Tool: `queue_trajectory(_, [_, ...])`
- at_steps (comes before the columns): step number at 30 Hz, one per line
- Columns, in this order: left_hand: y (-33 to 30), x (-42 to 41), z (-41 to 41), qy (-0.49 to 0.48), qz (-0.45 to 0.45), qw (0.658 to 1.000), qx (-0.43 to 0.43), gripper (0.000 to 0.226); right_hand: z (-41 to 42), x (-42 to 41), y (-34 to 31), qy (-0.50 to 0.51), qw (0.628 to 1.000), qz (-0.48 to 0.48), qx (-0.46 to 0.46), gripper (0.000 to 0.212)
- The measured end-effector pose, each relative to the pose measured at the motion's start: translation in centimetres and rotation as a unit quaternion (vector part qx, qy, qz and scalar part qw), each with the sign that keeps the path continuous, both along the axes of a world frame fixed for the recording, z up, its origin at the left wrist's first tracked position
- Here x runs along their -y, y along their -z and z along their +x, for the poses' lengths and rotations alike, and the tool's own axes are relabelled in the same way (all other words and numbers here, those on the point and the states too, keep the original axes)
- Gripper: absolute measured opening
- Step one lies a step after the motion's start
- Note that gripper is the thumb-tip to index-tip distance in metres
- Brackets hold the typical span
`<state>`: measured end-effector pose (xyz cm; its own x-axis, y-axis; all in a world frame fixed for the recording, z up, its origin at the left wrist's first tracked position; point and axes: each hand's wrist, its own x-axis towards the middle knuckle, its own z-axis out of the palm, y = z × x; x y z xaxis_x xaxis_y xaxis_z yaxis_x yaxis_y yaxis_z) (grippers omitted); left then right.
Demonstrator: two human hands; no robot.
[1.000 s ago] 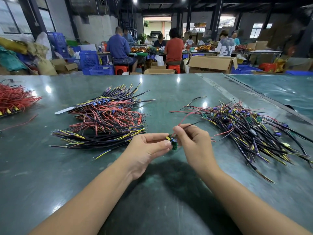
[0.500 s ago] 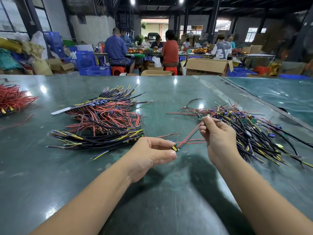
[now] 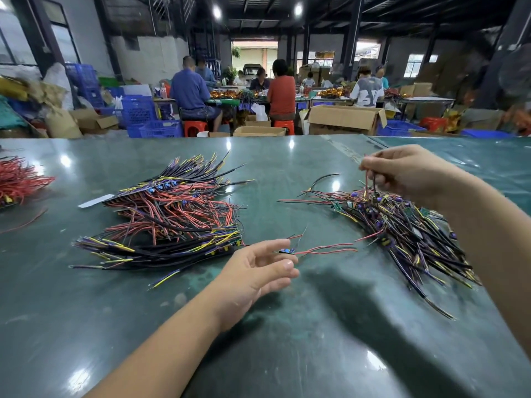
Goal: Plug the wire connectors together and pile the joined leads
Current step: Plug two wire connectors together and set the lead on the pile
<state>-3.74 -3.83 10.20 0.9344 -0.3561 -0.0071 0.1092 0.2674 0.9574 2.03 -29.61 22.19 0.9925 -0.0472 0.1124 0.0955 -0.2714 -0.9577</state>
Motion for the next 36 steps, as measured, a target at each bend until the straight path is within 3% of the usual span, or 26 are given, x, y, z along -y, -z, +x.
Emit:
queue_trajectory(5, [0.3,-0.4,0.4,-0.021,0.003,1.0,0.003,0.043,5.6,1.4,0.1,0.053,0.979,-0.19,-0.059,0.021])
queue_trajectory(7, [0.4,-0.6,0.4,-0.034,0.005,0.999,0.008,0.032,6.8,1.2,1.7,0.112,0.937,-0.322,-0.076,0.043])
queue_trajectory(9, [0.3,-0.7,0.6,-0.061,-0.003,0.998,0.019,0.025,6.8,0.2,2.8,0.165,0.899,-0.405,-0.034,0.052])
queue_trajectory(11, [0.3,-0.8,0.9,-0.118,0.015,0.991,0.056,0.02,5.8,-1.6,3.6,0.162,0.904,-0.394,0.029,0.047])
queue_trajectory(15, [0.7,-1.2,1.6,-0.225,0.178,0.943,0.17,0.029,1.2,-6.0,6.1,0.081,0.915,-0.381,0.106,0.031])
queue_trajectory(19, [1.4,-1.5,2.0,-0.229,0.337,0.882,0.235,0.034,-3.1,-9.4,10.5,-0.027,0.917,-0.391,0.075,0.028])
queue_trajectory(23, [1.8,-1.2,2.1,-0.195,0.355,0.882,0.239,0.03,-4.2,-9.9,13.5,-0.003,0.898,-0.42,0.13,0.027])
queue_trajectory(26, [1.7,-0.7,2.2,-0.173,0.292,0.924,0.176,0.012,-4.1,-10.1,13.3,0.004,0.923,-0.314,0.221,0.016])
queue_trajectory(29, [1.0,-0.2,1.7,-0.129,0.135,0.98,0.076,0.021,-4.8,-10.7,12.9,-0.033,0.939,-0.227,0.256,0.023])
queue_trajectory(32, [0.7,-0.2,1.3,-0.095,0.046,0.993,0.058,0.015,-5.4,-11.2,12.8,-0.047,0.937,-0.199,0.283,0.033])
queue_trajectory(36, [0.4,-0.4,1.5,-0.133,-0.104,0.986,-0.014,0.02,-6.0,-11.5,13.0,-0.071,0.957,-0.128,0.251,0.051])
